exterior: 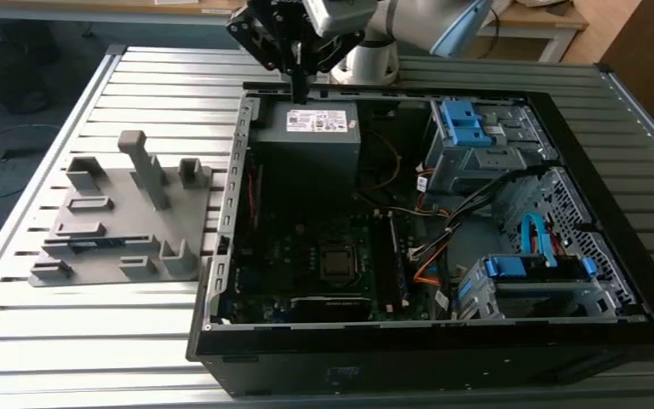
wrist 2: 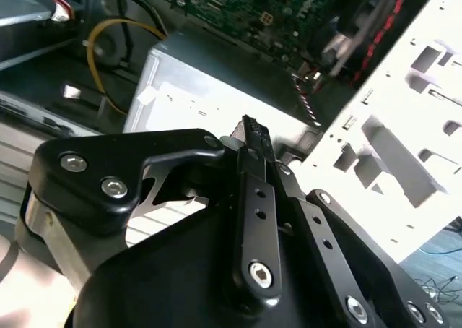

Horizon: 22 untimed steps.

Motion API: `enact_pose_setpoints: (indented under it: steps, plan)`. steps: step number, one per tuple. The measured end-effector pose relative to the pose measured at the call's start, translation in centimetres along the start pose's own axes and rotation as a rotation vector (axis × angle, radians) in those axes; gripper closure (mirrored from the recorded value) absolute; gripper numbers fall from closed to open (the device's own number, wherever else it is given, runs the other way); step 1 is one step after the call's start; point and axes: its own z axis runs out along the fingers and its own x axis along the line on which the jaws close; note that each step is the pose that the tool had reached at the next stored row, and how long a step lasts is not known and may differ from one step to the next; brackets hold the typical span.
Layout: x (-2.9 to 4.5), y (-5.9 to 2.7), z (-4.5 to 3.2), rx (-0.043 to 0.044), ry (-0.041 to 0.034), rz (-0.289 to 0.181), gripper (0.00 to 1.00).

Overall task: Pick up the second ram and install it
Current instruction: 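Reach for the second ram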

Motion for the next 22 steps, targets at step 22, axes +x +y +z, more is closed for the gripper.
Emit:
enact_pose_setpoints:
  steps: [22]
  plan:
    - [5.92, -0.45, -0.17, 0.0, -0.0003, 0.0, 0.9]
